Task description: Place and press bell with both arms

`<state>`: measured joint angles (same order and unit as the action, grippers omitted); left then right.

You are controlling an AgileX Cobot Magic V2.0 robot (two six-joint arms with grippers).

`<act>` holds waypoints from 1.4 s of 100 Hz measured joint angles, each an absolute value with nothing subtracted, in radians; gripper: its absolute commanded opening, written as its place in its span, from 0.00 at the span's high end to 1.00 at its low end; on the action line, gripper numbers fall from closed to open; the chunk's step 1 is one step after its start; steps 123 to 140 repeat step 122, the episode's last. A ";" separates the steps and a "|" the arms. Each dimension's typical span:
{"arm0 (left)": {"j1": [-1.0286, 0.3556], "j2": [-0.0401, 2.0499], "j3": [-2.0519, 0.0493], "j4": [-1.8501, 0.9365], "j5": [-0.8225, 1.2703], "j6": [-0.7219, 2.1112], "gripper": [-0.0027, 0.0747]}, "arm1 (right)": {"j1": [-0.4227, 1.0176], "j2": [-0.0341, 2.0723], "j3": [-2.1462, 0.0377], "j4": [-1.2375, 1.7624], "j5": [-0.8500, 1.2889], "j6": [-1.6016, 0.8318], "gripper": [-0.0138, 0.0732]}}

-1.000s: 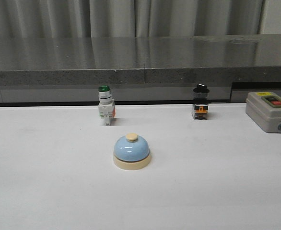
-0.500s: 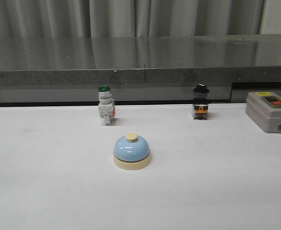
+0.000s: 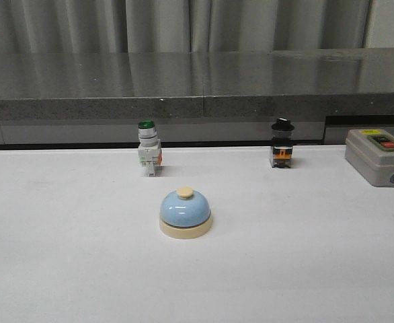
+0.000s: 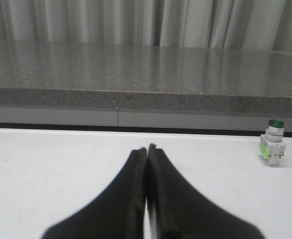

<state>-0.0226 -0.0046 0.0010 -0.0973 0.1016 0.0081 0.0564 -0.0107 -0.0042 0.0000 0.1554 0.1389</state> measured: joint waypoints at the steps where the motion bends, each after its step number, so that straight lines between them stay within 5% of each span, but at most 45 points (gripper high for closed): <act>1: -0.023 -0.005 0.001 -0.097 0.102 0.008 0.99 | 0.056 -0.011 0.000 0.000 0.152 0.139 0.92; 140: -0.023 -0.005 0.001 -0.097 0.102 0.008 0.99 | 0.056 -0.011 0.027 0.000 0.123 0.139 0.92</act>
